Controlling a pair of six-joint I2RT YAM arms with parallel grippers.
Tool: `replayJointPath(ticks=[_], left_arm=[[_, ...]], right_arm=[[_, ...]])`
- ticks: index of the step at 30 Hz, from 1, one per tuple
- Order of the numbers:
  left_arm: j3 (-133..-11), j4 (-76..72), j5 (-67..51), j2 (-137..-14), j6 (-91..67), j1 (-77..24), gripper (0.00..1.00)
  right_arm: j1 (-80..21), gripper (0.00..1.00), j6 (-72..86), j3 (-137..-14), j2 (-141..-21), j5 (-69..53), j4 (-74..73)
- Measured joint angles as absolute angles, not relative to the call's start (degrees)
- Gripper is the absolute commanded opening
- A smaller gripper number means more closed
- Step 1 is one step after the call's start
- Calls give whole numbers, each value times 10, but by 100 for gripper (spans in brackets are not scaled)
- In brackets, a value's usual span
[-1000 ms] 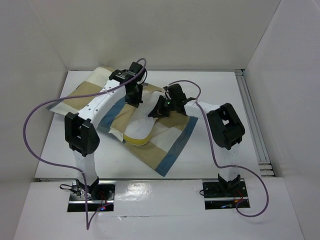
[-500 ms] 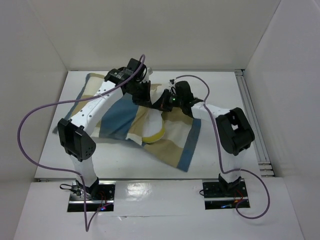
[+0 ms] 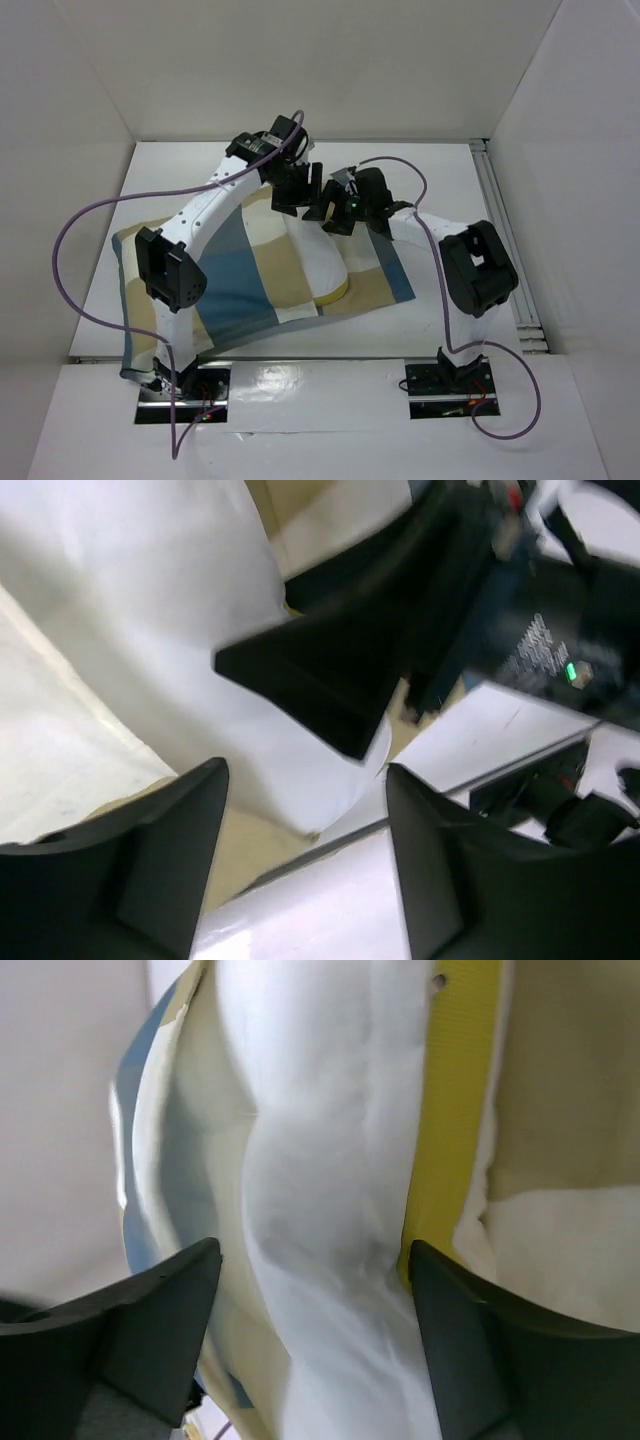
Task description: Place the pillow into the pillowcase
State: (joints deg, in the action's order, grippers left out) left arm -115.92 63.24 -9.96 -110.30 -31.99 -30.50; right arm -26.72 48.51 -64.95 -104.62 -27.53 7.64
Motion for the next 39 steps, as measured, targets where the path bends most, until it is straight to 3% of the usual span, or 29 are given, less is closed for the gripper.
replayJointPath(ticks=[2,5,13,22,23,24,25,26,32,39], left_arm=[[-1181,631,-88,-1117,-320,-307,85],[-1188,641,-71,-1124,-331,-312,86],[-1165,666,3,-1151,-400,-334,100],[-1185,656,72,-1268,-439,-380,100],[-1185,656,77,-1277,-440,-380,97],[-1185,656,80,-1284,-440,-379,85],[-1184,656,81,-1288,-442,-378,59],[-1182,656,81,-1288,-441,-376,1],[-1142,656,72,-1244,-421,-362,0],[-1064,624,16,-1058,-381,-344,0]], right_arm=[[-263,87,470,-651,-1025,-257,30],[-250,87,444,-652,-985,-224,-42],[-121,87,378,-643,-900,-147,-148],[-112,88,346,-612,-898,-144,-190],[-112,88,345,-609,-897,-146,-190],[-112,88,343,-607,-896,-149,-190],[-112,88,340,-605,-895,-152,-190],[-112,88,335,-604,-894,-154,-190],[-119,88,287,-628,-910,-163,-220],[-204,76,245,-691,-963,-177,-229]])
